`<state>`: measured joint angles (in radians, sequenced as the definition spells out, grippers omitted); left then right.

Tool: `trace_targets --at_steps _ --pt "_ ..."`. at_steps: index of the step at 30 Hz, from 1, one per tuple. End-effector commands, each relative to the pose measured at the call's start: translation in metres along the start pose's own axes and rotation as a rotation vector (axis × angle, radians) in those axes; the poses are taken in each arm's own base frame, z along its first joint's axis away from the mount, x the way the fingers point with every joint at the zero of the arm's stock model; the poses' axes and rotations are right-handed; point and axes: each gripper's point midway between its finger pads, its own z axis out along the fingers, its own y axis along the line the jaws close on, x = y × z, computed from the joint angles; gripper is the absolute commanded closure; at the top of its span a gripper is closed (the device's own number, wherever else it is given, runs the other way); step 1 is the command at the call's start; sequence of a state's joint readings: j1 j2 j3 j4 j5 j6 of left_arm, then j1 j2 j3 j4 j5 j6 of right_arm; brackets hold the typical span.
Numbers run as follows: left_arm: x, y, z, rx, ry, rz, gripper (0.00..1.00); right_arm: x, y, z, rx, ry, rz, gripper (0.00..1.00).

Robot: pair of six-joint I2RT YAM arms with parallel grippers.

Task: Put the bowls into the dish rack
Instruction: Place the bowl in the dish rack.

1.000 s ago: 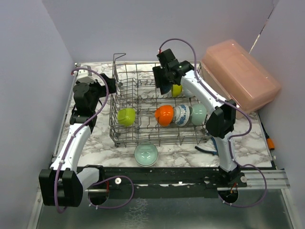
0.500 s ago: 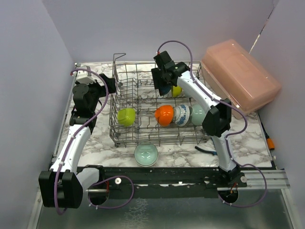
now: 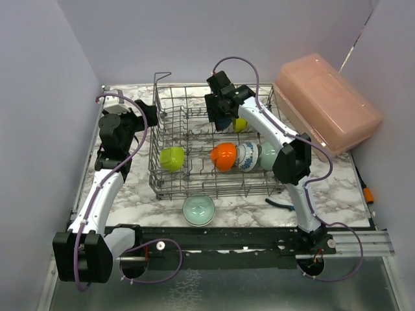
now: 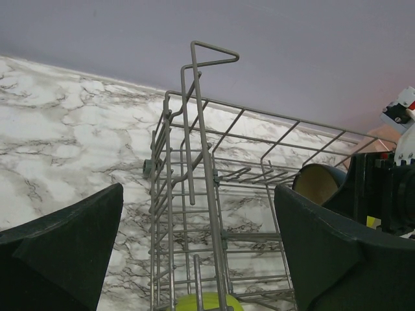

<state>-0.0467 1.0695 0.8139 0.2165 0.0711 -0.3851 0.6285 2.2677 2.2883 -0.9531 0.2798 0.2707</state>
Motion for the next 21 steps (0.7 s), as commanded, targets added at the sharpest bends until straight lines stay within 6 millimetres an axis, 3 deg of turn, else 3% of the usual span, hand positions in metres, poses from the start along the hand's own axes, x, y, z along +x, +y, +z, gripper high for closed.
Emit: trace_targets --at_steps 1,21 --pt "-0.005 -0.002 -0.003 0.013 -0.024 0.002 0.01 -0.011 0.004 0.012 0.01 -0.042 0.008 1.0" --pt "-0.004 -0.002 -0.003 0.014 -0.024 0.007 0.01 0.02 0.011 0.044 -0.024 0.039 0.008 1.0"
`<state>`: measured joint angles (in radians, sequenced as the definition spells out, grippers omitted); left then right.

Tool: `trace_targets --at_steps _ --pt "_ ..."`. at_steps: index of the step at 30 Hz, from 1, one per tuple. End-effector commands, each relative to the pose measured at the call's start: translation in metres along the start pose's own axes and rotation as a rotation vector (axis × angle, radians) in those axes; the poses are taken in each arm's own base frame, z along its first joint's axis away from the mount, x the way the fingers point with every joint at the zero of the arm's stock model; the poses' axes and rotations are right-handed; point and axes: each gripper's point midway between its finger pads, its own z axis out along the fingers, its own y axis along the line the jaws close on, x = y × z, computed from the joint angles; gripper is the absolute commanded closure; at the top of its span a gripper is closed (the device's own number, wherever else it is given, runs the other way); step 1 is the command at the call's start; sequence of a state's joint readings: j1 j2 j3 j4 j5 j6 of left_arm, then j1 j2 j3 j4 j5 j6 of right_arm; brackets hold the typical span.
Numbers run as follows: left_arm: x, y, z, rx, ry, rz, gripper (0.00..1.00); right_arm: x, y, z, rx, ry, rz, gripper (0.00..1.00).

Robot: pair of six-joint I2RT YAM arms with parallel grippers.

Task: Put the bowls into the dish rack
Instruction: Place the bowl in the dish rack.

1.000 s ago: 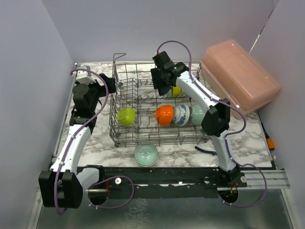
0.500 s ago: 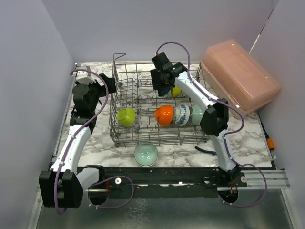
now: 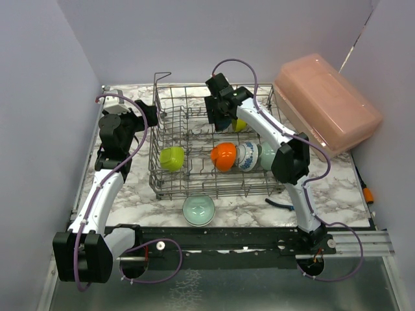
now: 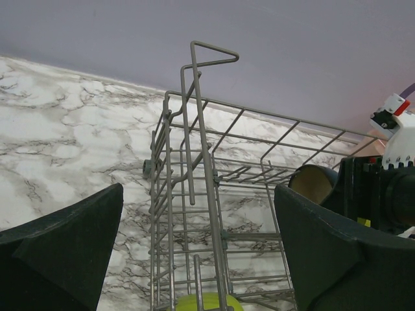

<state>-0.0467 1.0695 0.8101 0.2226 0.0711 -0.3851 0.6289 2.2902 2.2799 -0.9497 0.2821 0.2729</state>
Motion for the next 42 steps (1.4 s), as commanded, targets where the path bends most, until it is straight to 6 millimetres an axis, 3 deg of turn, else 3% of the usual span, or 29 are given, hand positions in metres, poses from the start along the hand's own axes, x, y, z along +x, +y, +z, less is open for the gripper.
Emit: trace_targets --at_steps 1,12,22,27,31,34,42 --pt "-0.005 -0.002 -0.003 0.013 -0.023 0.006 0.01 0.012 0.011 0.034 -0.038 0.019 0.016 1.0" --pt "-0.006 -0.002 -0.004 0.013 -0.025 0.01 0.01 0.031 0.012 0.049 -0.085 0.073 0.041 1.0" --pt "-0.007 -0.003 -0.004 0.016 -0.029 0.011 0.01 0.033 0.014 0.049 -0.137 0.086 0.063 0.97" --pt "-0.005 -0.002 -0.004 0.016 -0.026 0.012 0.01 0.026 0.015 0.041 -0.151 0.068 0.06 0.78" --pt "-0.005 -0.003 -0.004 0.019 -0.026 0.013 0.01 0.015 0.014 0.026 -0.161 0.035 0.062 0.49" --pt "-0.005 -0.003 -0.004 0.019 -0.026 0.015 0.01 0.007 0.011 0.014 -0.163 0.007 0.061 0.36" --pt "-0.005 -0.003 -0.004 0.021 -0.027 0.015 0.01 -0.011 0.002 -0.015 -0.155 -0.069 0.063 0.16"
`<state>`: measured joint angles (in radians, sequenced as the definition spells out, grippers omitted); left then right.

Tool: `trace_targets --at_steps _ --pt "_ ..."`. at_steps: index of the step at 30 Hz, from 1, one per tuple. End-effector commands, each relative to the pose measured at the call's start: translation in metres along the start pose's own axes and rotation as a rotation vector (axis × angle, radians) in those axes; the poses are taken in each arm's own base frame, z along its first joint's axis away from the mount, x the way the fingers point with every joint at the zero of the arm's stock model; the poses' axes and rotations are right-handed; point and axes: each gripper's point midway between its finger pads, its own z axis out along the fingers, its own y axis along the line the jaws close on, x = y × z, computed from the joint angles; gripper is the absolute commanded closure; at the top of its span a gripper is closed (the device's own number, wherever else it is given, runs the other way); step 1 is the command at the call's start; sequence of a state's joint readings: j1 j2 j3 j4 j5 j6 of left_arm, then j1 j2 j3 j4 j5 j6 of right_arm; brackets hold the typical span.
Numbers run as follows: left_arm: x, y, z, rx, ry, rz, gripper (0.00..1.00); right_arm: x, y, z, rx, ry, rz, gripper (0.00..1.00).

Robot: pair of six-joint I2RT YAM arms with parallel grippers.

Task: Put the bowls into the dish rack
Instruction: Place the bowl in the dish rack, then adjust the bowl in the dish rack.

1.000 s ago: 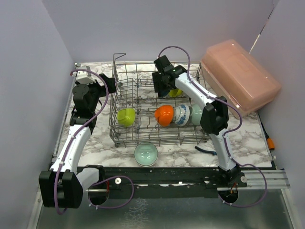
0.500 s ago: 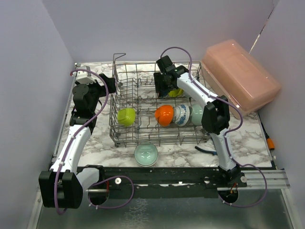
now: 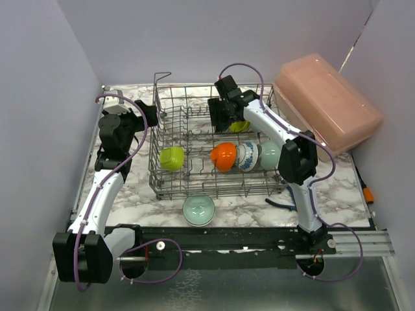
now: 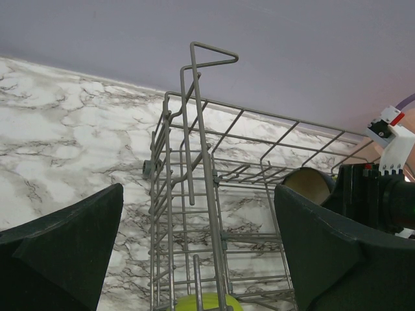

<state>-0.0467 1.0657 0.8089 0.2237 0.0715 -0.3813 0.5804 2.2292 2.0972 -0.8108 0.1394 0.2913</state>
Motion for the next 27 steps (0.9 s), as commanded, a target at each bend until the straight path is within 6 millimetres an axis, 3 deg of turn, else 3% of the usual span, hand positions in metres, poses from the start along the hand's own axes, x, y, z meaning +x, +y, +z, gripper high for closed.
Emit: trace_targets --at_steps 1,17,27 --pt "-0.004 -0.002 -0.003 0.019 -0.02 0.01 0.01 -0.026 0.007 -0.034 -0.047 -0.097 -0.003 0.15" --pt "-0.005 -0.004 -0.004 0.026 -0.023 0.014 0.01 -0.037 -0.002 -0.066 -0.024 -0.159 -0.012 0.11" --pt "-0.006 -0.006 -0.006 0.042 -0.029 0.03 0.01 -0.039 -0.004 -0.091 -0.143 -0.195 0.035 0.11"
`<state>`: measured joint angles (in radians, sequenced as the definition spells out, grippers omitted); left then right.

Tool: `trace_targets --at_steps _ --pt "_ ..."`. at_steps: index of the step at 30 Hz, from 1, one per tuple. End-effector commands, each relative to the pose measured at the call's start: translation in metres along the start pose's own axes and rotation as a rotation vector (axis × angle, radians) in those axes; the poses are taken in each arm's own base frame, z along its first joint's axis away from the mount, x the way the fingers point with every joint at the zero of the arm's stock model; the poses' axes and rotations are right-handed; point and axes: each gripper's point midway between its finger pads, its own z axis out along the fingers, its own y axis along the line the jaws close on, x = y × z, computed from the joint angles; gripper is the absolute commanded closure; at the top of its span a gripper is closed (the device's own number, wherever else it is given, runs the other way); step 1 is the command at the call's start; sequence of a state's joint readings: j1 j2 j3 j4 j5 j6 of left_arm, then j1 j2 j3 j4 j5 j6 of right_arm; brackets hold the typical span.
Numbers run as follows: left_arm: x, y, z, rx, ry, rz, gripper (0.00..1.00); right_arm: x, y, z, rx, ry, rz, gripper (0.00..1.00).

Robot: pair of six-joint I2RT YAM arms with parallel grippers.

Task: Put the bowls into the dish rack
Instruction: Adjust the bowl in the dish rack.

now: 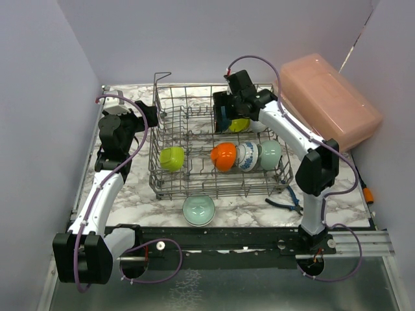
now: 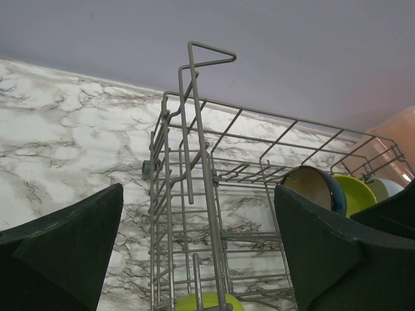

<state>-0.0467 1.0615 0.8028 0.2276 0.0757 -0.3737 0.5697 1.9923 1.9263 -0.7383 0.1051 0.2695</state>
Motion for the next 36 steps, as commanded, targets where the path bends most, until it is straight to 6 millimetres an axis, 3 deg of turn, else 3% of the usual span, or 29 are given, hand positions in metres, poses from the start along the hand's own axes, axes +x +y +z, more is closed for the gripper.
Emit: trace_targets --at_steps 1,11,15,18,23,36 --pt "-0.006 -0.006 -0.005 0.04 -0.028 0.023 0.01 -0.022 -0.001 -0.021 -0.075 -0.073 0.037 0.11" --pt "-0.007 -0.009 -0.005 0.052 -0.029 0.022 0.01 -0.011 -0.045 -0.007 0.103 -0.037 0.018 0.17" --pt "-0.006 -0.008 -0.005 0.051 -0.027 0.022 0.01 -0.006 -0.05 0.005 0.119 -0.014 0.01 0.25" --pt "-0.006 -0.009 -0.005 0.052 -0.027 0.02 0.01 -0.004 -0.052 0.012 0.13 0.003 0.002 0.4" --pt "-0.006 -0.009 -0.005 0.056 -0.026 0.019 0.01 0.0 -0.065 0.024 0.201 0.023 -0.014 0.46" --pt "-0.005 -0.01 -0.005 0.058 -0.026 0.018 0.01 -0.008 -0.085 0.028 0.314 -0.014 -0.056 0.45"
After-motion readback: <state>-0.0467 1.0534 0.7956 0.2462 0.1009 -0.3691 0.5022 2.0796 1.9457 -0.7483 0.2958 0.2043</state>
